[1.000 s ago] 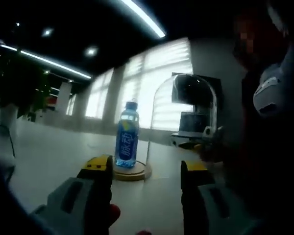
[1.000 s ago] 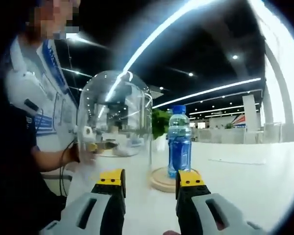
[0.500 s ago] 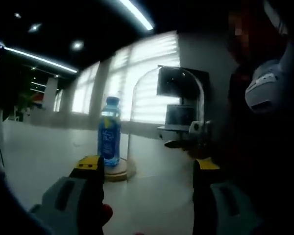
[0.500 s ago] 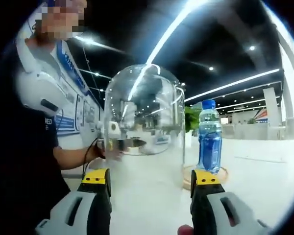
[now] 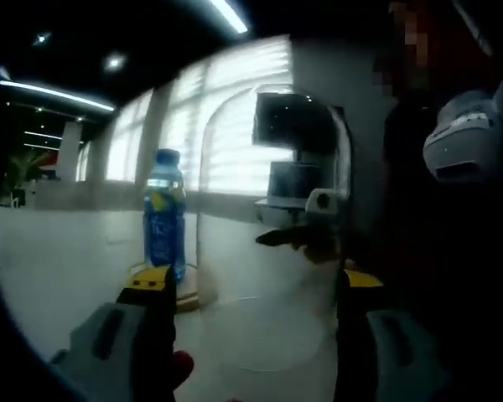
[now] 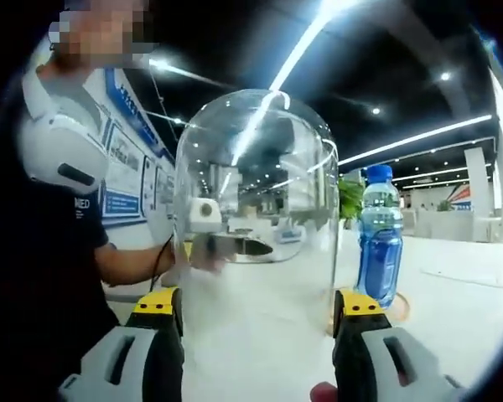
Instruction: Open the cover put in the Mizone put the cover back on
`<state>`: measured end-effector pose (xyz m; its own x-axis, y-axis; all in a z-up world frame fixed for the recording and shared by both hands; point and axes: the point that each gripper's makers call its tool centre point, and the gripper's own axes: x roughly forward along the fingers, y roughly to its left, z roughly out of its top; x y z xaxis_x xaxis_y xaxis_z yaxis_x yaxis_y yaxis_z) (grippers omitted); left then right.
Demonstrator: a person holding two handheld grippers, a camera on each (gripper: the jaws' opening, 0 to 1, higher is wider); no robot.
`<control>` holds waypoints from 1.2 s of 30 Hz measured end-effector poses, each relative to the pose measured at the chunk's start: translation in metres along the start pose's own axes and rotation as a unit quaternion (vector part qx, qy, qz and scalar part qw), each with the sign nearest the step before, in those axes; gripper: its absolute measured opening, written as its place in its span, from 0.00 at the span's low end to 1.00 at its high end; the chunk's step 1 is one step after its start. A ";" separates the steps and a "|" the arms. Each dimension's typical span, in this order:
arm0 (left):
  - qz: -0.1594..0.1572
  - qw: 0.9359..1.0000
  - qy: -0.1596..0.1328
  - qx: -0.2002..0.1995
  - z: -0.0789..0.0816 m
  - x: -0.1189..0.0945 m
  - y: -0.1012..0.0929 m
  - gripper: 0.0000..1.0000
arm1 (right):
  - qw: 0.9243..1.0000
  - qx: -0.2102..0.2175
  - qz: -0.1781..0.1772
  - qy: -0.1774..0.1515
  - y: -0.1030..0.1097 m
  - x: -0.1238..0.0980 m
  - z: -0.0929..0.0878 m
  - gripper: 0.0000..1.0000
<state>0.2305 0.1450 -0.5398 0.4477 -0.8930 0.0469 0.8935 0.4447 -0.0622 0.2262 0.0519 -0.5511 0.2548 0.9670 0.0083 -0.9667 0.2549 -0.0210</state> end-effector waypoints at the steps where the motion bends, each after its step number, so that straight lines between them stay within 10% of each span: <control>1: -0.002 1.000 0.002 -0.001 0.000 0.001 0.000 0.65 | 1.000 0.000 0.004 0.003 0.001 0.001 -0.001 0.66; 36: -0.058 0.995 0.074 0.044 -0.017 0.027 -0.009 0.71 | 0.996 -0.016 0.063 0.068 -0.006 0.019 -0.010 0.78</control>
<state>0.2343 0.1155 -0.5546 0.3375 -0.9361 -0.0992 0.9413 0.3369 0.0237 0.2369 0.0690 -0.5607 0.1334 0.9823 -0.1313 -0.9907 0.1284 -0.0458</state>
